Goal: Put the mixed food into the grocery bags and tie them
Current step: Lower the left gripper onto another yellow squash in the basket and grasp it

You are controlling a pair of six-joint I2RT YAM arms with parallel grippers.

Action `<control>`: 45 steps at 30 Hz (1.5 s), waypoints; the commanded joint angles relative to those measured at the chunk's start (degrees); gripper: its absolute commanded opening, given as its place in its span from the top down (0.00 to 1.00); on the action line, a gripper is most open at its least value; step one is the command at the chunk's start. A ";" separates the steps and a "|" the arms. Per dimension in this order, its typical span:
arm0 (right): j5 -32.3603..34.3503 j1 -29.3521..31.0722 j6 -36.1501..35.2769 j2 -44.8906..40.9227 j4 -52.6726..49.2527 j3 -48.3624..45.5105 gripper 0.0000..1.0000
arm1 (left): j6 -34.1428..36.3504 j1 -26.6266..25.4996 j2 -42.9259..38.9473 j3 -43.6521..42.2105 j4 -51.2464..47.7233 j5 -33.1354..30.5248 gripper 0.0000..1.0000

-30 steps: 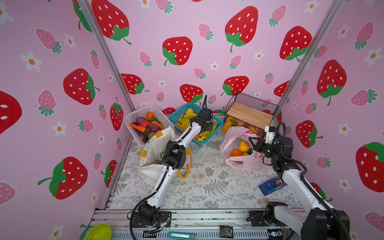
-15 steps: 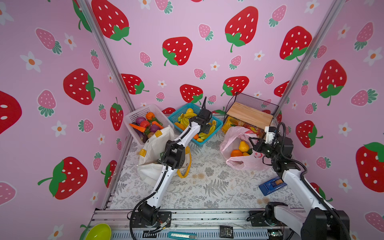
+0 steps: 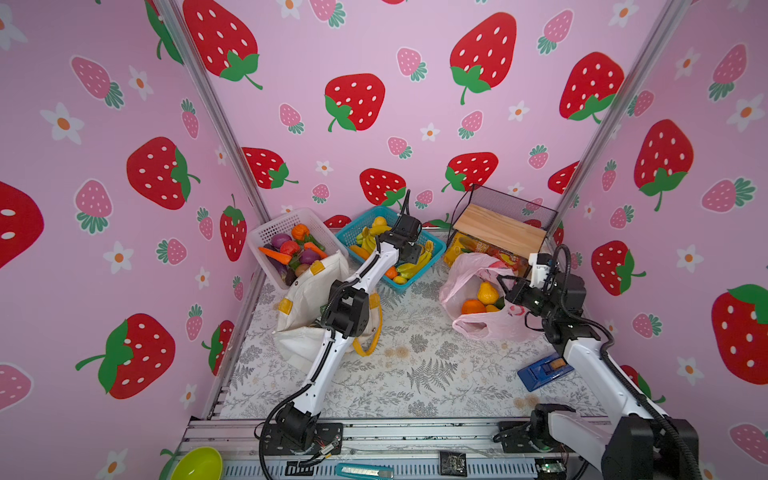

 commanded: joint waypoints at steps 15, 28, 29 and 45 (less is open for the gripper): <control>-0.41 -0.41 -0.41 0.34 1.71 -0.54 1.00 | 4.48 1.10 4.72 2.56 10.40 8.94 0.27; -0.07 -0.42 -0.54 0.00 1.44 -0.70 1.00 | 3.69 1.18 5.84 4.11 14.94 9.03 0.33; -0.12 -0.48 -0.54 0.05 1.44 -0.72 1.00 | 3.69 1.19 5.84 4.02 15.33 9.12 0.34; 0.16 -0.45 -0.63 0.16 1.24 -0.65 1.00 | 0.16 1.49 -9.33 -8.62 20.71 10.61 0.64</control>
